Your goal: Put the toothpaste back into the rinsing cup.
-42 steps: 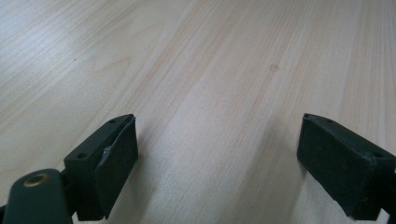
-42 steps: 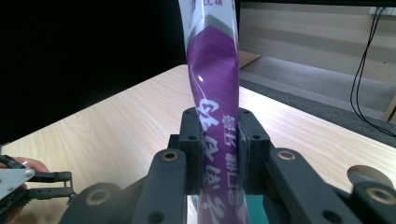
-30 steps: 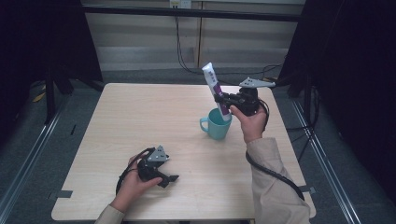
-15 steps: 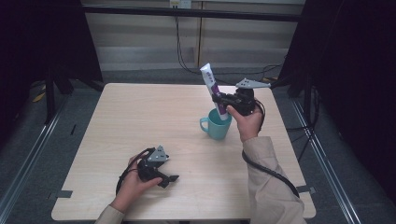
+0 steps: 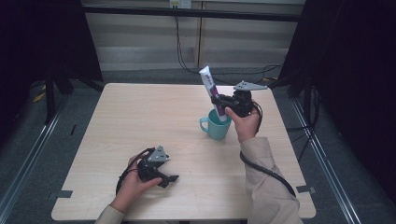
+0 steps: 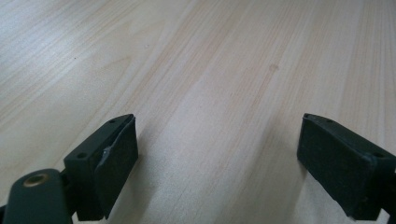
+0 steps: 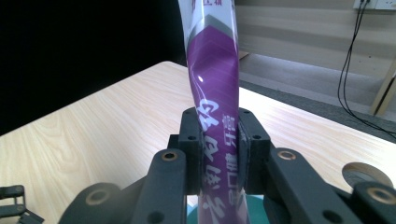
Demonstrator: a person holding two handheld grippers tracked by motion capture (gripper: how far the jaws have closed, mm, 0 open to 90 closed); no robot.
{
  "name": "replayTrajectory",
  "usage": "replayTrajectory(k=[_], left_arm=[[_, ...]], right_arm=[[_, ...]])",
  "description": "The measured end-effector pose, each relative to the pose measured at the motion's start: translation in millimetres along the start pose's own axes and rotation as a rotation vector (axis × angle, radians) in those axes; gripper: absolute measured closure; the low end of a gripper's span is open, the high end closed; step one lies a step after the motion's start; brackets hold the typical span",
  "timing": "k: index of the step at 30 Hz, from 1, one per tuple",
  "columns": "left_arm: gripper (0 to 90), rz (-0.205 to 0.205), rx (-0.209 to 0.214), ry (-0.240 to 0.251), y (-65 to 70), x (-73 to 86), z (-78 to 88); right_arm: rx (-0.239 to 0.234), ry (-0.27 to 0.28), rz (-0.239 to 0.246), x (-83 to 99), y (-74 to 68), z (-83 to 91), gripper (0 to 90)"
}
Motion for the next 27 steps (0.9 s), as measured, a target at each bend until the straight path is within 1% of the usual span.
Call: replayTrajectory(k=[5,12,14,21,27], left_arm=[[12.2,0.002,-0.001,-0.001,0.1,0.2,0.1],[12.2,0.002,0.0,-0.002,0.2,0.2,0.1],[12.2,-0.005,0.0,-0.006,-0.1,0.6,0.4],[12.2,-0.004,0.001,-0.006,0.1,0.6,0.4],[12.2,-0.004,0.001,-0.006,0.2,0.6,0.4]], right_arm=[[0.002,-0.003,-0.005,4.6,2.2,-0.2,74.6],[0.016,-0.006,-0.001,9.4,5.6,0.1,74.5],[0.017,-0.006,-0.001,10.4,5.8,-0.4,74.5],[0.014,-0.014,0.001,16.3,6.0,-3.1,74.4],[0.015,-0.018,-0.007,20.7,7.0,-3.5,74.3]])
Point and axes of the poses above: each handheld gripper's, and its own axes: z roughly backward along the jaws, x roughly out of its underside, y roughly to its right, the point moved 10 cm from there along -z, roughly forward along the jaws, and after that the axes turned 4 degrees about -x, right-handed, at the moved point
